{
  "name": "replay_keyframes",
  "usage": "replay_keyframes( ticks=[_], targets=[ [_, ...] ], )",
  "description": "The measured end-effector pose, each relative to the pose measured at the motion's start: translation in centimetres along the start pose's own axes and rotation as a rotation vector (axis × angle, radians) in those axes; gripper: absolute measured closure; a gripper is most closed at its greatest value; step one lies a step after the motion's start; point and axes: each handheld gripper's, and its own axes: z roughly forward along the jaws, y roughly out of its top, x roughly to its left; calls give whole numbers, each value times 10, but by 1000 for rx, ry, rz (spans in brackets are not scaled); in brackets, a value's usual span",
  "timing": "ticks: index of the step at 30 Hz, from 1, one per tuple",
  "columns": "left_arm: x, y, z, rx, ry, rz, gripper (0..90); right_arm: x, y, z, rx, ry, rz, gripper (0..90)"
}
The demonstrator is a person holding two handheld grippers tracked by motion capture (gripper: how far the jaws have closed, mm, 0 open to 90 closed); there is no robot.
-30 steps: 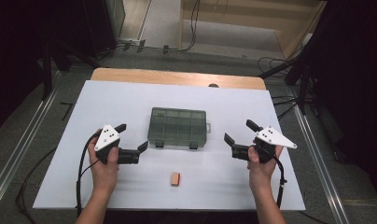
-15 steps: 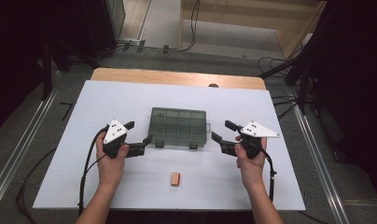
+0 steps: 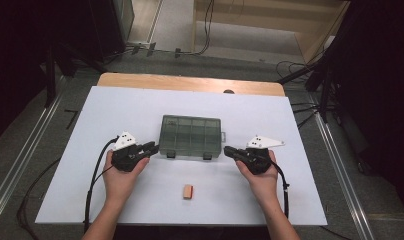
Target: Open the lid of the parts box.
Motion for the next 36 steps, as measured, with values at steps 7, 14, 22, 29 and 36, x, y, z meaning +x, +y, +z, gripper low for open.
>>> replay_keyframes(
  ticks=[7,14,22,29,36],
  targets=[
    [7,-7,7,92,9,28,897,-1,-12,18,87,-50,-6,885],
    [9,-8,14,119,17,10,899,1,-16,25,120,-109,-30,885],
    [9,-6,19,138,20,14,900,2,-20,30,128,-114,-40,885],
    [8,-6,20,135,4,18,900,1,-19,29,113,-108,-38,885],
    [5,-7,21,139,4,38,900,2,-19,29,110,-110,-45,885]
  ],
)
